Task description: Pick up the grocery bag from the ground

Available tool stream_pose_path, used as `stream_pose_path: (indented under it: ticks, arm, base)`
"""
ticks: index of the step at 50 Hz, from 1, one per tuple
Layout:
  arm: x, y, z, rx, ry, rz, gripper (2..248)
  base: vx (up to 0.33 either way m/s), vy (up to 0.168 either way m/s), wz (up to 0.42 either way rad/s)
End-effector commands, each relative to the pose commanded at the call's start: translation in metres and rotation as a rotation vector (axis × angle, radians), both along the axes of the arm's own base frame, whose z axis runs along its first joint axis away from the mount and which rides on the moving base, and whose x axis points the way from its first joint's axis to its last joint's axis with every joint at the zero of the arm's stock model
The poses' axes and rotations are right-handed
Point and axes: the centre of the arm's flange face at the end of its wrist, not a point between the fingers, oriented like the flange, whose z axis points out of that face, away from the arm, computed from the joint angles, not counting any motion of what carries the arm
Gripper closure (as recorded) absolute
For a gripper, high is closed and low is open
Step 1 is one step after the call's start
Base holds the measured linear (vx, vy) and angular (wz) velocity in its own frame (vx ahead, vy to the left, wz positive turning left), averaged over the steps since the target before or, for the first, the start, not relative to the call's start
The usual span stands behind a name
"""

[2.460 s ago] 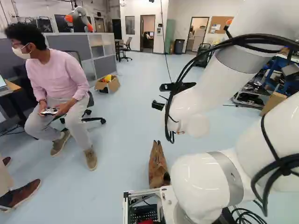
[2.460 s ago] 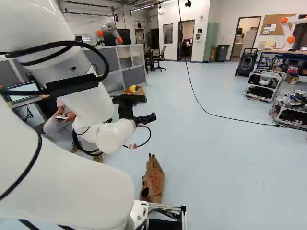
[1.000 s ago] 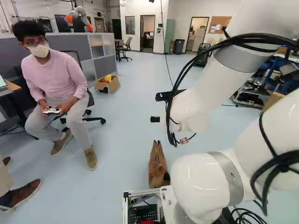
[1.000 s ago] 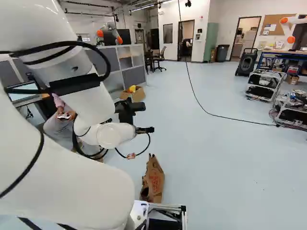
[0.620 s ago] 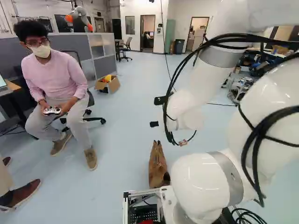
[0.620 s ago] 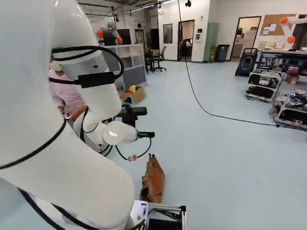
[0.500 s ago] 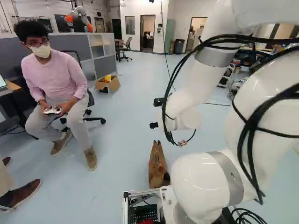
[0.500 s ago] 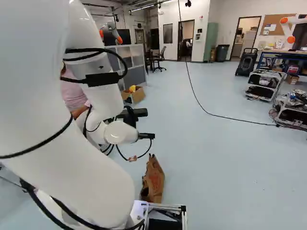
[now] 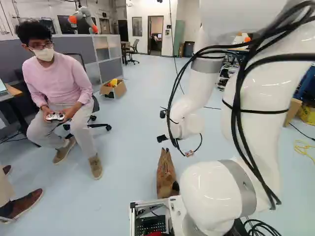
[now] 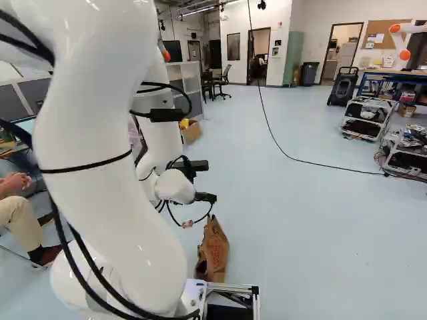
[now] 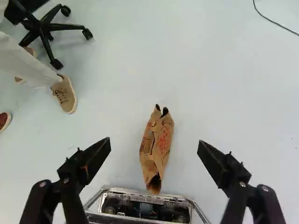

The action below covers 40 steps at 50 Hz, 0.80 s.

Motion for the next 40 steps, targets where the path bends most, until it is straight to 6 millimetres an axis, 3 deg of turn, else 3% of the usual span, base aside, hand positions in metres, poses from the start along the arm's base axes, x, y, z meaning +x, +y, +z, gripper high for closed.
stream_pose_path:
  ticks: [40]
  arm:
    - [0.036,0.000,-0.093,0.000,0.185,0.000,3]
  base:
    - [0.000,0.000,0.000]
